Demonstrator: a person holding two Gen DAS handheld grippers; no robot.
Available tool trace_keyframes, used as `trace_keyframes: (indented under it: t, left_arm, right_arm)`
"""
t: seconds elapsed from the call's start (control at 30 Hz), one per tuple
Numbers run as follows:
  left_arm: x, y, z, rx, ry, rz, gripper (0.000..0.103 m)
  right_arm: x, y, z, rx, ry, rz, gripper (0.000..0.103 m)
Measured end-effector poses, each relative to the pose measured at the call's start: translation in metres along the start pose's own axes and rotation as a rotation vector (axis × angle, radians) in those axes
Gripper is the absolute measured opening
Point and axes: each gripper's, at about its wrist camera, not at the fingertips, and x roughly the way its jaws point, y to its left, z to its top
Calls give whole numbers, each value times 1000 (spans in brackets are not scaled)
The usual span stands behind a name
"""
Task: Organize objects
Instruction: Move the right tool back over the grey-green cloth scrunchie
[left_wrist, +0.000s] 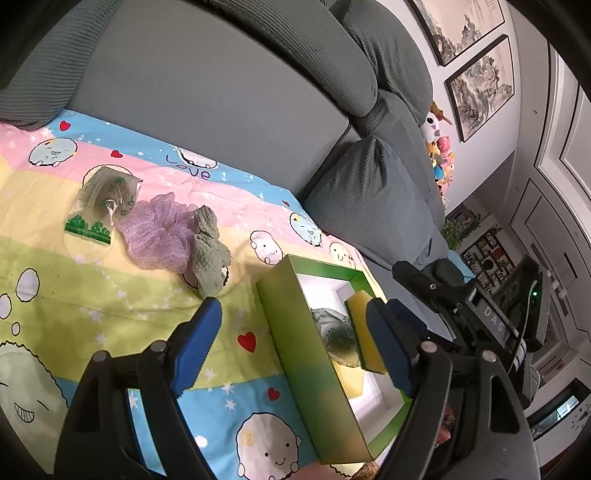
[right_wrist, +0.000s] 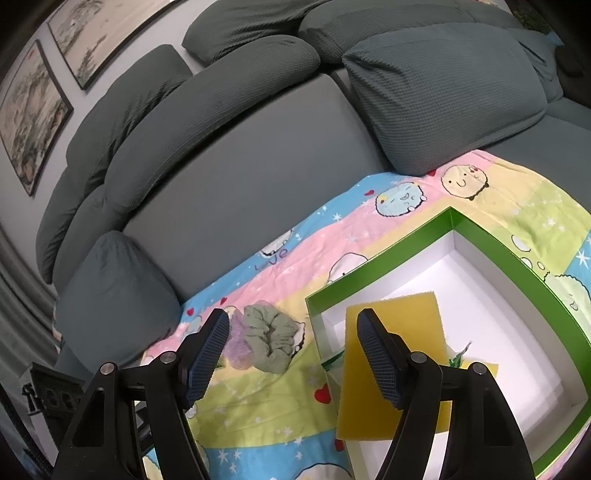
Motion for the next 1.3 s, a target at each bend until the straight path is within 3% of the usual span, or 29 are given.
trace_keyframes:
  t: [0.27,1.3]
  left_arm:
    - [0,9,2,-9,8,47,80]
    - [6,16,2,-6,29,113,85]
  right_arm:
    - [4,5,-3,-12,12,5,73]
    - [13,26,-15,-79,58,49,73]
